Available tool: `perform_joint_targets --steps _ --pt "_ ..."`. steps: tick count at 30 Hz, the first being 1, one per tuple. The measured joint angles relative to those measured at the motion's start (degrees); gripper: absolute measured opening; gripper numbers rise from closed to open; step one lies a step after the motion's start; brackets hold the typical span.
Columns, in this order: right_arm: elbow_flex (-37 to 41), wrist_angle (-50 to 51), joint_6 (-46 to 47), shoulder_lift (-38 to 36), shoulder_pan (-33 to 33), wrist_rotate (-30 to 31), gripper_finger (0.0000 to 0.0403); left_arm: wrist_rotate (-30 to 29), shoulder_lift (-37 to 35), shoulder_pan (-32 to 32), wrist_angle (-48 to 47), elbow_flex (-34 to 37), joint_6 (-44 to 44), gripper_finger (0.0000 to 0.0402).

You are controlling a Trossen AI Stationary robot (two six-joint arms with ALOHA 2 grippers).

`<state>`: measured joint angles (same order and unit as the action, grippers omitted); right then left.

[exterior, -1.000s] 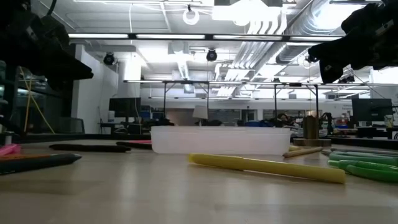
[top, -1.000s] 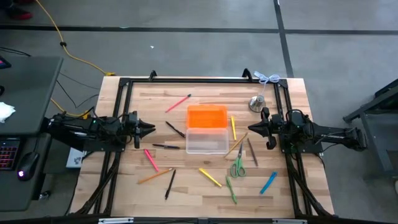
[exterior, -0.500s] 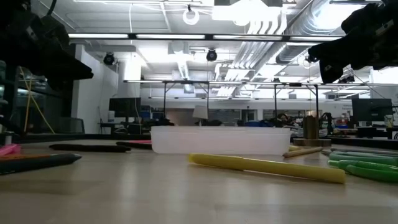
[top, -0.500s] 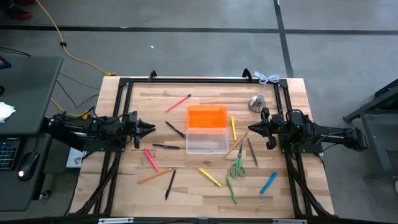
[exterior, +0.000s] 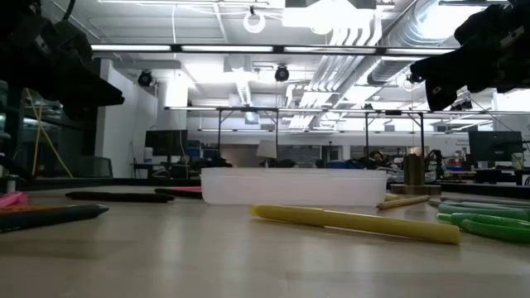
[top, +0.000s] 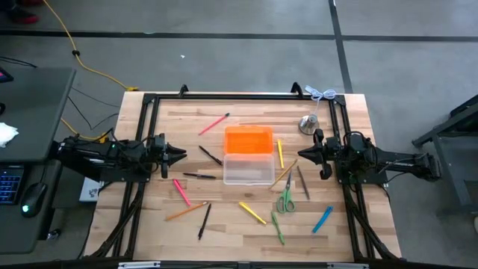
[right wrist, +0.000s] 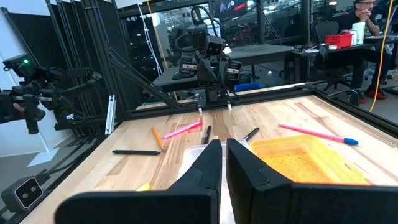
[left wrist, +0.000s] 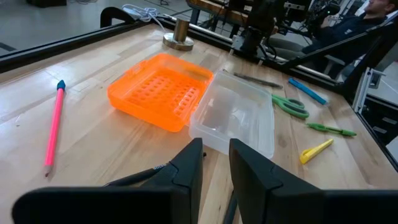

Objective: Pick & place school supplies into a supply box
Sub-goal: Put the yellow pen into the container

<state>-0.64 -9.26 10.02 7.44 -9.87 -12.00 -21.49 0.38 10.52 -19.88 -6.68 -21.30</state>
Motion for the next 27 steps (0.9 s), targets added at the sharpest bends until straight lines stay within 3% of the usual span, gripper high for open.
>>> perform_joint_targets --steps 21,27 --pt "0.0 0.0 0.1 0.0 0.0 0.0 0.0 0.0 0.0 0.0 0.0 0.0 0.0 0.0111" --pt "0.0 -1.6 7.2 0.0 0.0 0.0 0.0 0.0 0.0 0.0 0.0 0.0 0.0 0.0111"
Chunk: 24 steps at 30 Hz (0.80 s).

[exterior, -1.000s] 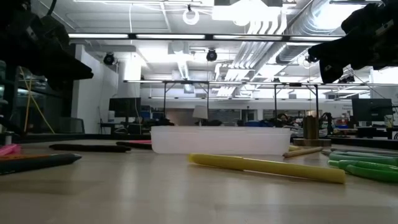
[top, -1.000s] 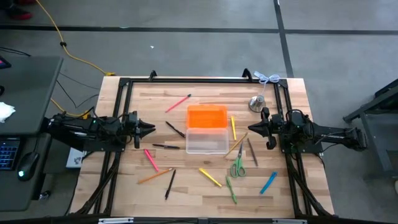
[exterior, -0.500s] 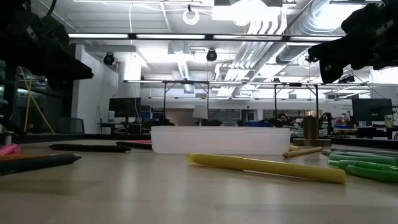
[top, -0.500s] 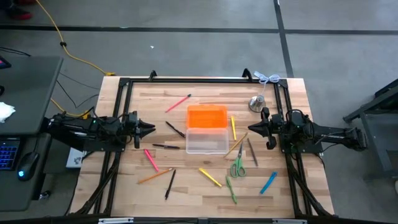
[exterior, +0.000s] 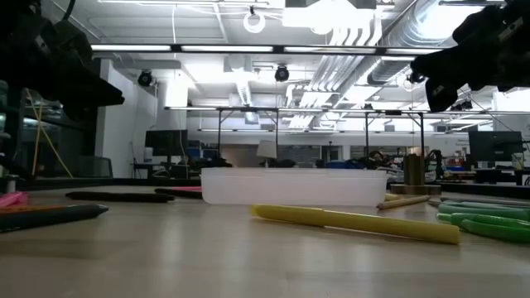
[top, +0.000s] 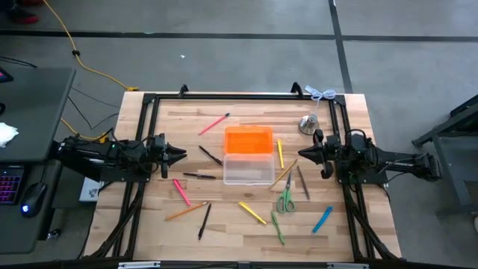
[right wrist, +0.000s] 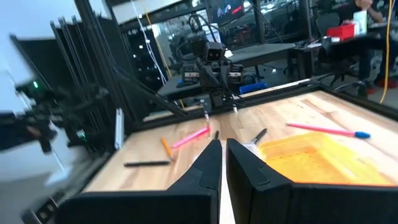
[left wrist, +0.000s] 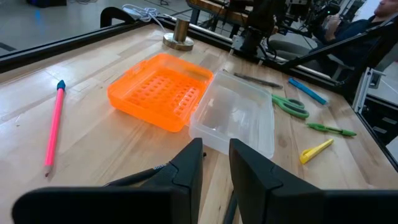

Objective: Pick & place school supplies into a supply box
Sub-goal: Put the yellow pen into the container

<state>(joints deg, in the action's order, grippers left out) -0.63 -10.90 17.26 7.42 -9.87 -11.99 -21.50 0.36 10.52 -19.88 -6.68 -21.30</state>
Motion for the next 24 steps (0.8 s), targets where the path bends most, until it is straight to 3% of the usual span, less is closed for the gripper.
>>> perform_joint_targets --steps 8,20,24 --pt "0.0 -0.7 2.9 0.0 0.0 0.1 0.0 0.0 0.0 0.0 0.0 0.0 0.0 0.0111" --pt "0.0 -0.7 2.3 0.0 0.0 6.3 0.0 0.0 0.0 0.0 0.0 0.0 0.0 0.0111" --pt "0.0 -0.7 6.4 0.0 0.0 9.5 0.0 0.0 0.0 0.0 0.0 0.0 0.0 0.0111"
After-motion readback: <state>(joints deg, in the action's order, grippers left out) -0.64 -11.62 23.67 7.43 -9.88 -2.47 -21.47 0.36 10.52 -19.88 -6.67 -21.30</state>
